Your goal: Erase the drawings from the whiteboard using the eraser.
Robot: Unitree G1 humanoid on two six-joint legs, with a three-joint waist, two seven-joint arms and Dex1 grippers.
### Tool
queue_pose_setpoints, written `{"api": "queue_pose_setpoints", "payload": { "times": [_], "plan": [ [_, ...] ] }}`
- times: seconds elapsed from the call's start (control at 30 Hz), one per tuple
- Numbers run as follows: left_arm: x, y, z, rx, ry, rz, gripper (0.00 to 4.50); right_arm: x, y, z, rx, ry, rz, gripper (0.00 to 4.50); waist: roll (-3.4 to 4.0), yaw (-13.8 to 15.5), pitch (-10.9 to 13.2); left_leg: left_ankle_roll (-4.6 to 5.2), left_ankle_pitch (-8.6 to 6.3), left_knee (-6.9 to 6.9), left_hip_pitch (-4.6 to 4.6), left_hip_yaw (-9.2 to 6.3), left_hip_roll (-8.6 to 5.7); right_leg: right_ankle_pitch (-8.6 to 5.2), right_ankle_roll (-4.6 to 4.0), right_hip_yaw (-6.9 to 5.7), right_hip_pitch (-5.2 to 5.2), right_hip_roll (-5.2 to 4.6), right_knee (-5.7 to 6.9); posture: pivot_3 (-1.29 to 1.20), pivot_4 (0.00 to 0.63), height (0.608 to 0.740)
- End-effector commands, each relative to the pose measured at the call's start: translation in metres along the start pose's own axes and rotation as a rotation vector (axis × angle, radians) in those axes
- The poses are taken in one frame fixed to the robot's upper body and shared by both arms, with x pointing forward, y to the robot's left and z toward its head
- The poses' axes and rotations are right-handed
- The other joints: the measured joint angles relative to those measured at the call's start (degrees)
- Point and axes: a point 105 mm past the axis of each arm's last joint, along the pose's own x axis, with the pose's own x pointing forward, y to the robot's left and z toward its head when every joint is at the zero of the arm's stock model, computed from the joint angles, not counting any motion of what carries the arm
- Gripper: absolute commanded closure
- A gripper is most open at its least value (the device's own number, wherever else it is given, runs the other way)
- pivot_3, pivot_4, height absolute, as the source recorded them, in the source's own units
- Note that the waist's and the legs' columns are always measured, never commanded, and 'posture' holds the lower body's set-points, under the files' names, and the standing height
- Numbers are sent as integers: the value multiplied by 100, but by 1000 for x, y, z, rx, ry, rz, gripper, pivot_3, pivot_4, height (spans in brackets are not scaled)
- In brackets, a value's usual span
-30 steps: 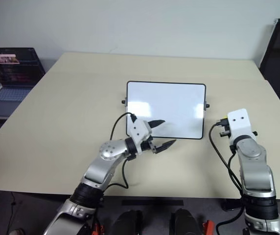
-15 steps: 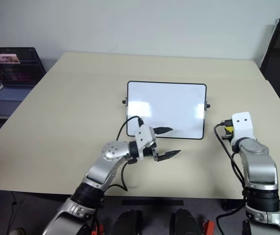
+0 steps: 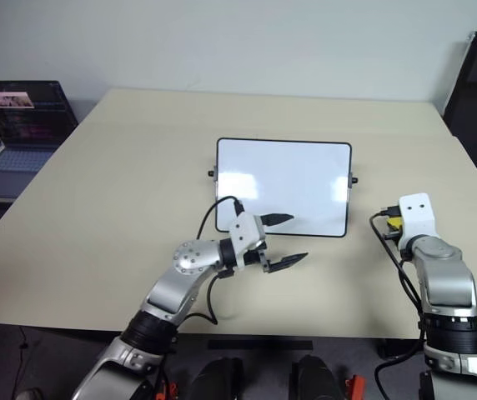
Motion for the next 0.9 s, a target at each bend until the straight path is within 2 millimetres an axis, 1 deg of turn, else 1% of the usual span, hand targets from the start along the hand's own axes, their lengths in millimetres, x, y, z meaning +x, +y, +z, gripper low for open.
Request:
{"api": "queue_pose_setpoints", "payload": {
  "times": [0.03, 0.2, 0.43, 0.9],
  "plan": [
    [2, 2, 17, 64, -50, 3, 0, -2, -3, 10, -5, -40, -2, 3362, 0, 0, 0, 0, 0, 0, 0, 0, 0, 0, 0, 0, 0, 0, 0, 0, 150, 740],
    [1, 2, 16, 63, -50, 7, 0, -4, -6, 7, 3, -26, -11, 3362, 0, 0, 0, 0, 0, 0, 0, 0, 0, 0, 0, 0, 0, 0, 0, 0, 150, 740],
    [2, 4, 16, 68, -49, 14, 0, -3, -2, 0, 28, -3, -4, 3362, 0, 0, 0, 0, 0, 0, 0, 0, 0, 0, 0, 0, 0, 0, 0, 0, 150, 740],
    [2, 4, 16, 68, -47, 22, 0, -1, -3, 0, 35, 2, -3, 3362, 0, 0, 0, 0, 0, 1, 0, 0, 0, 0, 0, 0, 0, 0, 1, 0, 150, 740]
  ]
}}
